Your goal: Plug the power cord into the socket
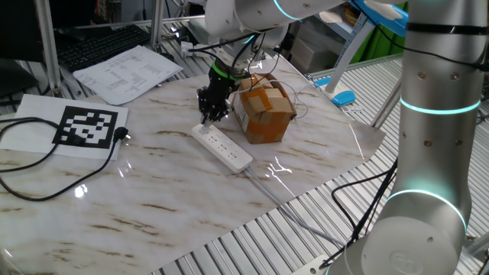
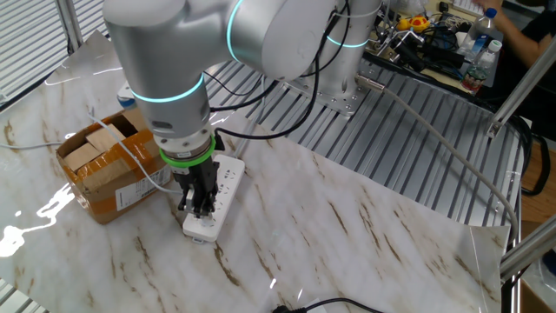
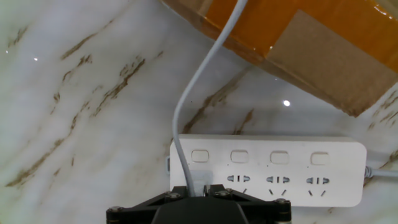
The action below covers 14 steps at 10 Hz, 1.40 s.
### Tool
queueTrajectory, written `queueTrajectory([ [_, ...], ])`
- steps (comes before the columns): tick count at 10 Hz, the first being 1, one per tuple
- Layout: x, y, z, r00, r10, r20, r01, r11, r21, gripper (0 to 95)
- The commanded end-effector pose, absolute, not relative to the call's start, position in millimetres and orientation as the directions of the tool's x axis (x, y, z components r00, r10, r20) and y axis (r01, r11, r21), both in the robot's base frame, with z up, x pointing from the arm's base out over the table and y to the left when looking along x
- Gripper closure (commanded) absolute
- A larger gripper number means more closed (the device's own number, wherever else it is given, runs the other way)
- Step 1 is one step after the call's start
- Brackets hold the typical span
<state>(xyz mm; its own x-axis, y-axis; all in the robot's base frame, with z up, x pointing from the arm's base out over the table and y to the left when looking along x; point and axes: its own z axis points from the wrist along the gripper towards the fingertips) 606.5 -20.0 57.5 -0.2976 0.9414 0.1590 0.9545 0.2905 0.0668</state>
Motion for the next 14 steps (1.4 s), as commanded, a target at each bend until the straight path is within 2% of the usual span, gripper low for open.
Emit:
queueTrajectory([
  [1, 606.8, -19.3, 50.0, -0.296, 0.942, 0.156, 0.955, 0.289, 0.067, 95.0],
  [14, 606.2, -17.3, 54.6, -0.265, 0.949, 0.17, 0.964, 0.256, 0.071, 95.0],
])
